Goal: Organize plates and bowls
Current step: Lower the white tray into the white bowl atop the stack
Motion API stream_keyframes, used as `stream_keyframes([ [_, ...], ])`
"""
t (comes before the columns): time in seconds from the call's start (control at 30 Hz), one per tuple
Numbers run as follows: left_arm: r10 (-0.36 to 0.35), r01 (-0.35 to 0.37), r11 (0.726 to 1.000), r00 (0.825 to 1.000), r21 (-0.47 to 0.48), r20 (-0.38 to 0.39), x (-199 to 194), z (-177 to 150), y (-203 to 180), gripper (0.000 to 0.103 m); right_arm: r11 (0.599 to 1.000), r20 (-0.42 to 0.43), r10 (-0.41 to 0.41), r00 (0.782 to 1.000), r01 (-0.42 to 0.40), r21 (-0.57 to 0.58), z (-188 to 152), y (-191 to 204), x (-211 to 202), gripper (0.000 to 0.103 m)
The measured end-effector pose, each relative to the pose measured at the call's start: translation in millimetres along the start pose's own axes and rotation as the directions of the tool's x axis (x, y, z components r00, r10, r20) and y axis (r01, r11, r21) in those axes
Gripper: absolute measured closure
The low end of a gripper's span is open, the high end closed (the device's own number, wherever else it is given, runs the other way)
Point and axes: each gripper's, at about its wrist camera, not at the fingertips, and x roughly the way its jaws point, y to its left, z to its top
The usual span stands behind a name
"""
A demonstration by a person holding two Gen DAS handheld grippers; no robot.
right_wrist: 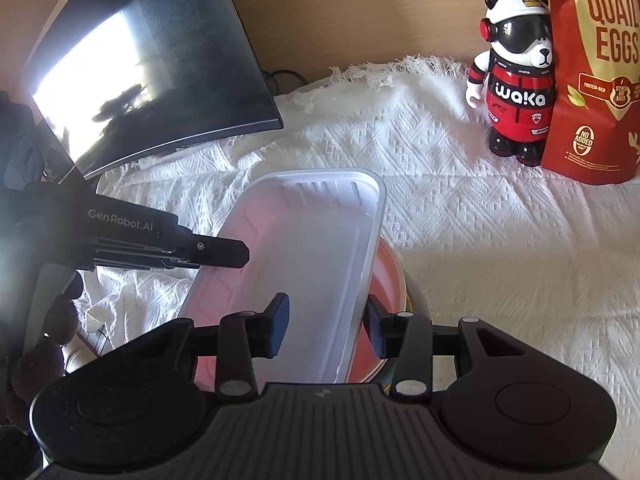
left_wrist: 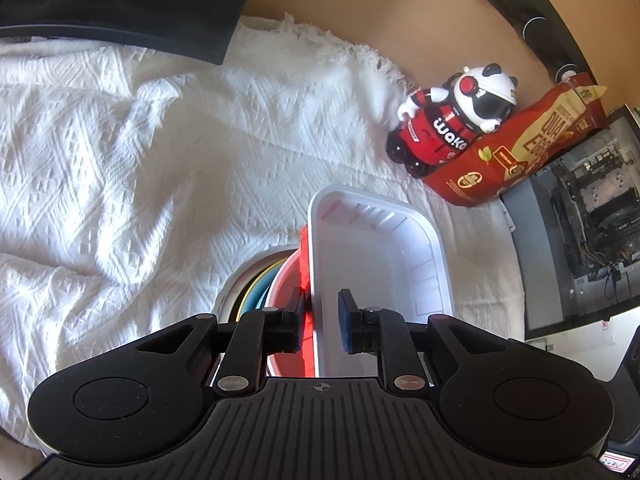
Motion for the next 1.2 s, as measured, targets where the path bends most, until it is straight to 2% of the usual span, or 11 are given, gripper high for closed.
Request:
stream_keyframes([
  [0.27,-0.003,0.003,1.0,1.0,-0.01,-0.024,5,-2,3,0.084,1.0,-0.008,0.007,1.0,-0.007,0.014,0,-4,4,0.061],
  [1.2,-0.039,0.039,0.999,0.999,-0.025,0.001,-7,-4,3,0.084,1.0,0.023,-0.008,1.0,0.008,0.023,-3,-6,-5,0.061],
])
